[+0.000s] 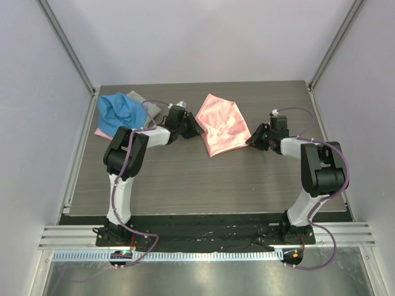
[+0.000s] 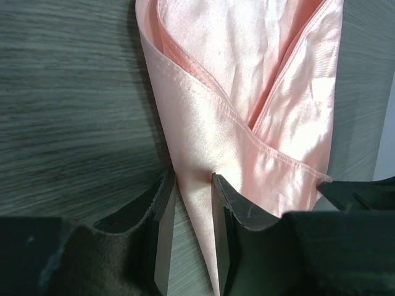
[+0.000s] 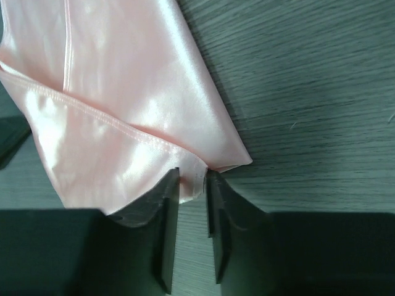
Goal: Fold the napkin, place the utensils inside, and roll it up
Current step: Fold the napkin
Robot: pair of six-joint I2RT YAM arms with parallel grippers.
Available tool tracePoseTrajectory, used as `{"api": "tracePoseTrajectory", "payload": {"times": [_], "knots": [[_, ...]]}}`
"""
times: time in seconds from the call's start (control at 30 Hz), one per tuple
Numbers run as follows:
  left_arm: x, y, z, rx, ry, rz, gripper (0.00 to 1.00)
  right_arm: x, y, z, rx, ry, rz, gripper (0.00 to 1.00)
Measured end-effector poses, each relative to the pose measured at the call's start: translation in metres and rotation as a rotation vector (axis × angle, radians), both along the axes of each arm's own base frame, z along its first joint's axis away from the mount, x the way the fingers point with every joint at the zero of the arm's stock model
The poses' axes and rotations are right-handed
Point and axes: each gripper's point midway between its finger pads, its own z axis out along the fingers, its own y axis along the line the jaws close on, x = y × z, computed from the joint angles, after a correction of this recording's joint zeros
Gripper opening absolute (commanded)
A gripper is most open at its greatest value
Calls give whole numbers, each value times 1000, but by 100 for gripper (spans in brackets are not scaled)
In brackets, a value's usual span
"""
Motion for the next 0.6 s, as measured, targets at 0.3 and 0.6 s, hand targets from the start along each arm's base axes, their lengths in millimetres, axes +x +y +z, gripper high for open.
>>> {"api": "tracePoseTrajectory", "payload": {"times": [0.3,0.6], "knots": [[9,-7,2,21,-22,-20,32,13,-1,39,-26,-99,96,65],[14,-11,2,39,-33,-39,31,40,-9,26,-58,-94,178,68]]}}
